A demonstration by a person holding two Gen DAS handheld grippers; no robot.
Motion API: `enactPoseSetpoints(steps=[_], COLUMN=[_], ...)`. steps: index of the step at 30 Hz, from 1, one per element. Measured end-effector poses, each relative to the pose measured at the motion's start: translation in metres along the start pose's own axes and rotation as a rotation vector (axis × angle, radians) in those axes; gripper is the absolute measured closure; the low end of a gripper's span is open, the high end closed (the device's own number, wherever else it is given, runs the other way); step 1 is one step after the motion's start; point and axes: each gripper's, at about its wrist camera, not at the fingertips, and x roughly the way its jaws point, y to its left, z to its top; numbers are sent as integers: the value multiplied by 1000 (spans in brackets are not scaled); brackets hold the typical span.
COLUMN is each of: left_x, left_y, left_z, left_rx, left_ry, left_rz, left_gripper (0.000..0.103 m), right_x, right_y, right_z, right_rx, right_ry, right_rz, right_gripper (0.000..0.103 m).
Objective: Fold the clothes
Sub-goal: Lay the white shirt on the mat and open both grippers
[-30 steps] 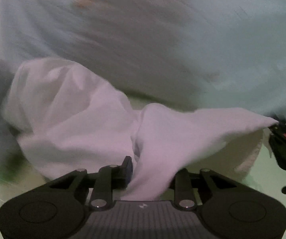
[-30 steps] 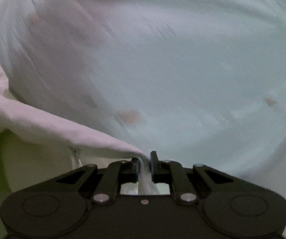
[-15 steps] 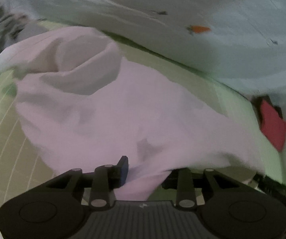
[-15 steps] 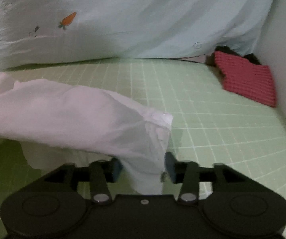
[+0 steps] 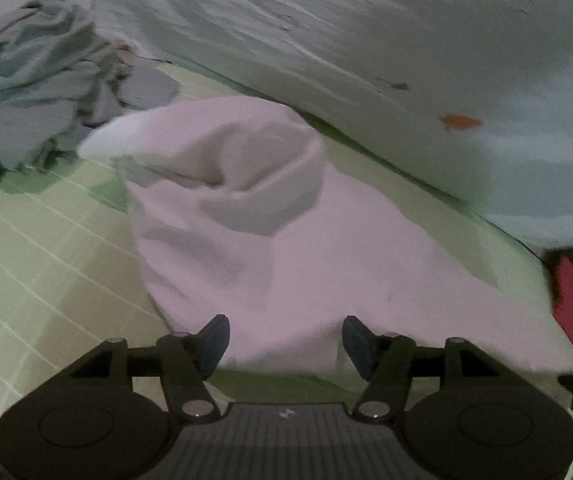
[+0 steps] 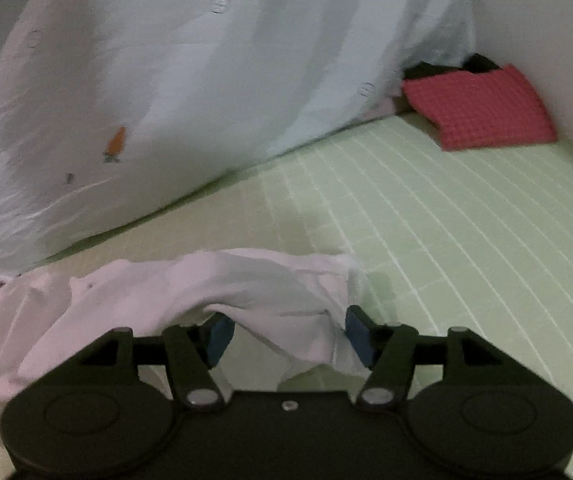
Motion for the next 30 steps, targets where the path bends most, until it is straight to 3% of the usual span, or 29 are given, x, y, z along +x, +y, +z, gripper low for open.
enactPoseSetpoints(steps=[6, 8, 10, 13, 15, 17, 22, 24, 30], left_x=[4, 5, 8, 17, 22, 27, 39, 46, 78], left_y=[23, 27, 32, 35, 34, 33, 34, 39, 60], left_z=[20, 26, 29, 35, 40, 47, 73, 85, 124], left_rx=[-4, -1, -5, 8, 19, 27, 21, -2, -129], left_ry=[-16, -18, -14, -4, -6, -19, -63, -85, -101], left_rz=[56, 74, 78, 86, 92, 86, 96, 112, 129], left_gripper=[35, 31, 30, 29, 28, 21, 20, 19, 16], right_x=[1, 0, 1, 2, 5, 12, 22, 30, 83], right_y=[-18, -23, -31, -40, -36, -34, -41, -41, -34], right_z=[-6, -6, -6, -7, -4, 1, 17, 27, 44], right_rx=[143, 173, 213, 304, 296, 304, 403, 410, 502], right_ry=[24, 24, 27, 17, 12, 7, -23, -38, 39], right_rz=[-103, -243, -330, -291, -283, -259, -192, -172, -103], right_gripper=[39, 38, 31, 32, 31, 30, 24, 20, 17])
